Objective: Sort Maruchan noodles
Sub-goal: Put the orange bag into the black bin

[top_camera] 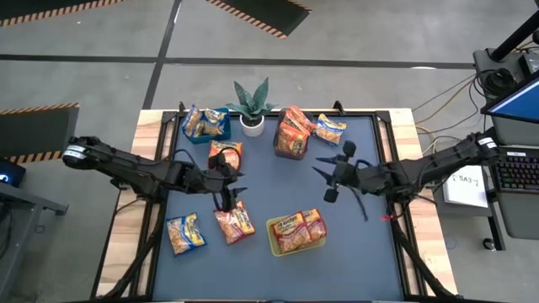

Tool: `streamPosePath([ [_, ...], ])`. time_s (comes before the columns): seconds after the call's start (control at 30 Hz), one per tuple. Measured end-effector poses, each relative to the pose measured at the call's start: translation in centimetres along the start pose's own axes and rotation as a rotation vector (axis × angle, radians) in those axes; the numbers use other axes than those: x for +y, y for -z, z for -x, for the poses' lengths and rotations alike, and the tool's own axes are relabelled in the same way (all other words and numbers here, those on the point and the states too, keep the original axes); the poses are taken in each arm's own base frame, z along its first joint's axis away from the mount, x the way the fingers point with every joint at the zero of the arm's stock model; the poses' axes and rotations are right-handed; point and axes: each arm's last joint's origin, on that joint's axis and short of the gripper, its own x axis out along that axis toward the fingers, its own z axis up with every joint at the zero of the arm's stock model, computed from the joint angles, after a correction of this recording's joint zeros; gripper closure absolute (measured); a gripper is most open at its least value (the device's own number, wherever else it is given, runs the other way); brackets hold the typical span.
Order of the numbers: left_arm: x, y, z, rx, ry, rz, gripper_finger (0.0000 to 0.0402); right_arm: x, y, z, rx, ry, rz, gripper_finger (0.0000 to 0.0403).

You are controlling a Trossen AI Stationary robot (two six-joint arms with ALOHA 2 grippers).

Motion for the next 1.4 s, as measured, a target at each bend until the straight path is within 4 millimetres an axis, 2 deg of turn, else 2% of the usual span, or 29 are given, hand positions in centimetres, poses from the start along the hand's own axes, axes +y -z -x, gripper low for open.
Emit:
streamPosePath([
  [0.13, 1.6, 1.2, -0.1, 0.084, -0.212, 0.201, 0.0194, -0.3, -0.2, 0.4, -0.164, -0.001, 0.064, 0.0288],
  [0.3, 3.6, 2.2, -1.0, 0.155, -0.396, 0.379, 0.0208, -0.9, -0.8, 0.9, -0.212, -0.004, 0.024, 0.0299],
  [0.53, 5.8, 3.1, -4.4, 0.229, -0.583, 0.386, 0.0254, -0.8, -0.7, 0.9, -0.198, -0.005, 0.056, 0.0314],
  [0.77, 5.8, 5.3, -7.9, 0.336, -0.701, 0.335, 0.0316, -0.9, -0.7, 0.9, -0.203, 0.003, 0.118, 0.0326],
  [0.93, 5.6, 6.6, -9.5, 0.393, -0.711, 0.351, 0.0348, -0.9, -0.9, 0.9, -0.216, 0.014, 0.174, 0.033],
  [1.1, 5.3, 6.8, -10.5, 0.394, -0.682, 0.376, 0.0365, -1.2, -1.3, 1.2, -0.253, 0.034, 0.198, 0.0331],
  [1.2, 4.5, 6.0, -10.8, 0.404, -0.597, 0.418, 0.0365, -1.3, -1.5, 1.3, -0.264, 0.041, 0.207, 0.0331],
  [1.4, 2.5, 3.1, -10.7, 0.389, -0.414, 0.487, 0.0365, -1.7, -1.7, 1.5, -0.281, 0.056, 0.202, 0.0333],
])
